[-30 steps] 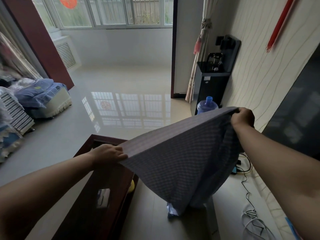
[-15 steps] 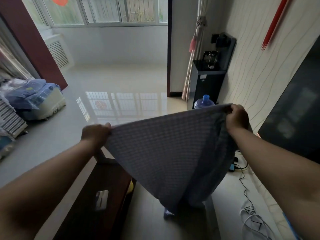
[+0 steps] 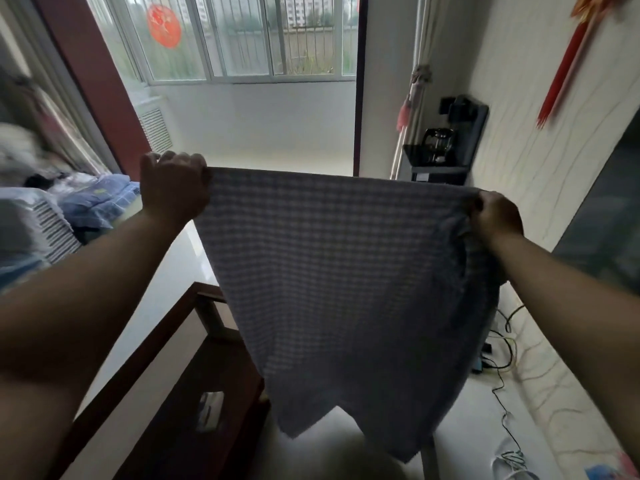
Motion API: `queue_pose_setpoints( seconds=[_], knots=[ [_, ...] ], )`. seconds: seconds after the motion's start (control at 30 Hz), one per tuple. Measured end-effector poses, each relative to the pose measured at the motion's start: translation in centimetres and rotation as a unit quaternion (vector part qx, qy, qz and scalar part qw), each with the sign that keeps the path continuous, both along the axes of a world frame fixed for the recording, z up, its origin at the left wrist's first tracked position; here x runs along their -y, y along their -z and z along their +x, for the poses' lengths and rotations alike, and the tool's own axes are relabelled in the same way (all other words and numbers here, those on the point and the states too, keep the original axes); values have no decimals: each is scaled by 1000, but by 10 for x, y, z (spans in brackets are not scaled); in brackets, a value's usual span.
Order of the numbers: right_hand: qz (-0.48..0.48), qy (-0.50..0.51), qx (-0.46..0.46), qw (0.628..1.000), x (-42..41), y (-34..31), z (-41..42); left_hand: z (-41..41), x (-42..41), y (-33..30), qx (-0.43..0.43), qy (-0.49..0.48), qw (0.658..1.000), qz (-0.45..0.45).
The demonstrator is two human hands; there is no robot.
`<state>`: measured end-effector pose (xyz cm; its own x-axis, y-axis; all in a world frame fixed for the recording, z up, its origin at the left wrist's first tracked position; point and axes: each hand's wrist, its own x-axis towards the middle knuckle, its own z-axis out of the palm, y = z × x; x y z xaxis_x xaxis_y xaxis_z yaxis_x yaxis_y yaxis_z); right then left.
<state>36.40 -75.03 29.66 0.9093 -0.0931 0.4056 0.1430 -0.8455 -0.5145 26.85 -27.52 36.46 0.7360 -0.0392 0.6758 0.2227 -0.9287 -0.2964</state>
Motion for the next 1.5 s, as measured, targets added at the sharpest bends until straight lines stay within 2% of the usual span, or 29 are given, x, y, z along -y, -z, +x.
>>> queue_pose_setpoints(
  seconds=[0.1, 0.17, 0.23, 0.27, 0.33, 0.4, 0.43, 0.5, 0.6, 0.63, 0.7, 0.73, 0.8, 0.87, 0.9, 1.0, 1.07, 1.17, 1.27, 1.3, 1.4, 1.47, 1.5],
  knots=[
    [-4, 3, -9, 1000, 7, 5, 6, -1, 9, -10, -7, 6, 999, 30],
    [29, 18, 32, 999, 11, 7, 7, 1, 14, -21, 35, -31, 999, 25],
    [76, 46, 101, 991, 12, 6, 8, 3, 24, -20, 59, -49, 997, -18],
    [102, 61, 124, 985, 14, 3, 11, 4, 28, -14, 31, -36, 998, -32],
    [135, 93, 126, 978, 18, -3, 19, 6, 36, 3, -114, -9, 993, -38],
    [124, 99, 122, 980, 22, -2, 24, 3, 40, 11, -243, -50, 967, -64],
    [110, 91, 124, 982, 23, 0, 25, 0, 40, 12, -268, -78, 956, -86],
    [76, 86, 127, 985, 26, 4, 27, -2, 42, 15, -218, -68, 970, -78],
    [60, 98, 114, 987, 37, 5, 36, 0, 49, 19, -42, -12, 999, -19],
    [79, 76, 88, 990, 39, 5, 40, 2, 53, 15, 12, -21, 999, -29],
    [88, -11, -8, 996, 38, 8, 42, 5, 62, 9, 75, -80, 988, -111],
    [67, -47, -56, 995, 35, 11, 40, 8, 66, 11, 71, -107, 982, -138],
    [44, -48, -90, 994, 36, 23, 35, 13, 66, 24, -30, -102, 989, -98],
    [51, 1, -71, 996, 42, 35, 30, 13, 67, 42, -161, -73, 983, -57],
    [56, 19, -53, 997, 44, 39, 27, 11, 67, 48, -197, -70, 977, -53],
    [81, 52, 36, 995, 45, 31, 26, 6, 68, 60, -177, -66, 981, -54],
    [46, 56, 79, 994, 45, 19, 30, 4, 69, 60, -158, -67, 983, -65],
    [12, 65, 119, 991, 41, 1, 38, 9, 55, 51, -99, -63, 989, -93],
    [19, 12, 117, 993, 30, -2, 43, 17, 42, 42, -43, -65, 992, -101],
    [11, -9, 97, 995, 29, 0, 44, 17, 40, 42, -56, -66, 988, -125],
    [23, -27, 76, 997, 31, 7, 41, 13, 42, 54, -172, -91, 964, -179],
    [30, -13, 100, 994, 33, 6, 40, 8, 44, 60, -192, -107, 965, -142],
    [27, -9, 107, 994, 32, 4, 41, 5, 44, 57, -163, -101, 976, -100]
  ],
)
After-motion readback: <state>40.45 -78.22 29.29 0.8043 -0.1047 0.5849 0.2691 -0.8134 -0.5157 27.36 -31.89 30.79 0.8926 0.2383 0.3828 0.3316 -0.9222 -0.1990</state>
